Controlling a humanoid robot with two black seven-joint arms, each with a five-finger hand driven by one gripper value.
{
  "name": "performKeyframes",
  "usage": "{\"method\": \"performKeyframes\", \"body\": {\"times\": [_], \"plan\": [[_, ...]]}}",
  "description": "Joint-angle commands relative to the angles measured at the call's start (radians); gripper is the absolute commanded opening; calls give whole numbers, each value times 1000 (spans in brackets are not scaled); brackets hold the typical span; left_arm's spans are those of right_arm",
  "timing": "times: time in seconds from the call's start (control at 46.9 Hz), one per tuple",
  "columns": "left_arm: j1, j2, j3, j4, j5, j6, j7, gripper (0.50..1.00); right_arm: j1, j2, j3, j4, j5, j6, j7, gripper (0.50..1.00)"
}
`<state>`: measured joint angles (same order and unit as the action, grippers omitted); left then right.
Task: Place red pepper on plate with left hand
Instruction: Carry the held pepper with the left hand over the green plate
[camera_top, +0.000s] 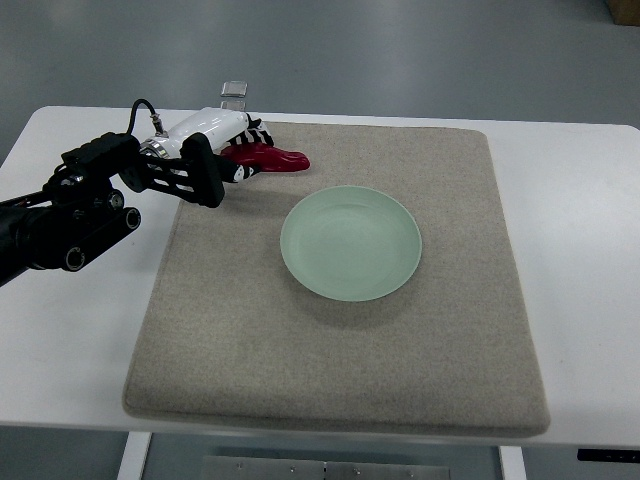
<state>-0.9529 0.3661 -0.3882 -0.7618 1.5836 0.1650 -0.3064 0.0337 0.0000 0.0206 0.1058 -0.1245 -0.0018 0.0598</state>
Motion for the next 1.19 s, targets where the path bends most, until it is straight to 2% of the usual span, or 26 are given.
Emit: {"method": "performKeyframes", "body": {"times": [0.0, 0.405, 0.64, 1.173], "plan": [[-3, -1, -1, -31, -1, 4, -2, 500, 0, 0, 1, 0, 0, -1, 0, 928], [-6, -3, -3, -241, 10, -4, -11, 500, 0, 0, 1, 0, -1, 0, 0, 928], [0, -10, 14, -327, 13, -16, -56, 500, 0, 0, -1, 0, 0, -1, 0, 928], [8, -27, 65, -338, 101, -56, -59, 500, 0, 0, 1, 0, 0, -1, 0, 928]]}}
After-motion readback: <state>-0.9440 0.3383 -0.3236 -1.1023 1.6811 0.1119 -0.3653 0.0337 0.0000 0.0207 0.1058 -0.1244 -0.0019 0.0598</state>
